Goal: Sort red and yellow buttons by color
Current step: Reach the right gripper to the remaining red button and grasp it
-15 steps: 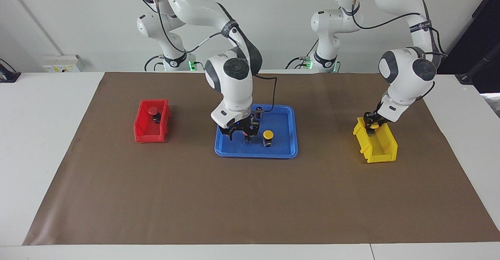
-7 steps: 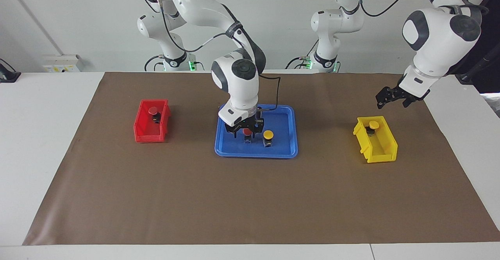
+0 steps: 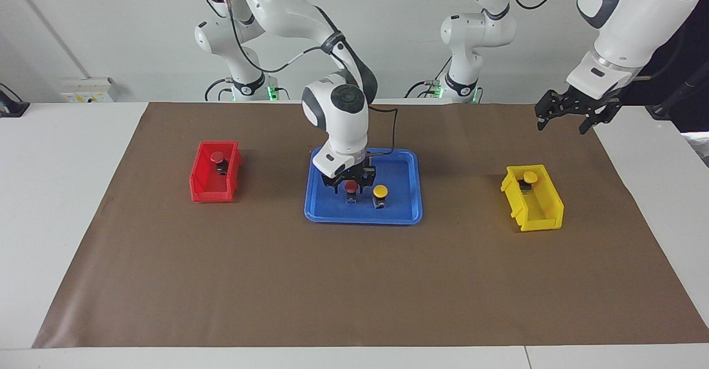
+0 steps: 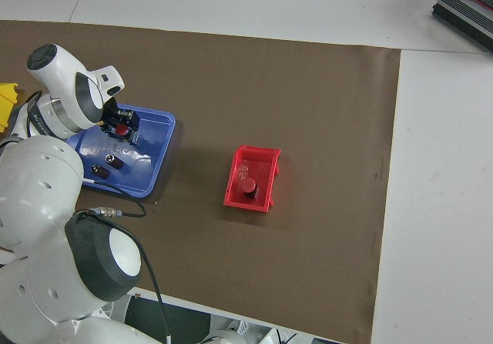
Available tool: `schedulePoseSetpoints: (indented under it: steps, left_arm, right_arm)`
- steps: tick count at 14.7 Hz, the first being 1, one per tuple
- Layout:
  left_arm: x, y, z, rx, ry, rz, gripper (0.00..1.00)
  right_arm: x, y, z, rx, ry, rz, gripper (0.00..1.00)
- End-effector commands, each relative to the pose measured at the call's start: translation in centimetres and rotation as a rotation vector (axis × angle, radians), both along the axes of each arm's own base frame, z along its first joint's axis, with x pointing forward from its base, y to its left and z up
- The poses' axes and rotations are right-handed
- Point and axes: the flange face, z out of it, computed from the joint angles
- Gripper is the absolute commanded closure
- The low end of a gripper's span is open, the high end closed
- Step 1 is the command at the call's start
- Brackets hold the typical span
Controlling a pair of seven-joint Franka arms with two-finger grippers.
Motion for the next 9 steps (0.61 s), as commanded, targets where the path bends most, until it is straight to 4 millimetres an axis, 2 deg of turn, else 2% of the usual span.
schedulePoseSetpoints:
  steps: [1,5,8,9]
  left_arm:
    - [-0.32,-0.09,0.45,-0.014,0.011,-0.018,0.00]
    - [-0.78,-0.86,-0.03,-0.011,0.015,0.011,0.00]
    - [-0.75,-0.87,0.00,-0.011,0.012,0.012,0.00]
    - [-0.72,-0.87,-0.05,-0.011,0.010,0.012,0.00]
  right_arm:
    - [-1.11,-0.12,0.20,0.014,-0.001,-0.005,0.32]
    - [-1.32,-0.17,0.17,0.016,-0.003,-0.003,0.48]
    - [-0.91,-0.36,0.49,0.020,-0.009,-0.004,0.73]
    - [-0.47,-0.52,1.11,0.024,-0.014,-0.009,0.76]
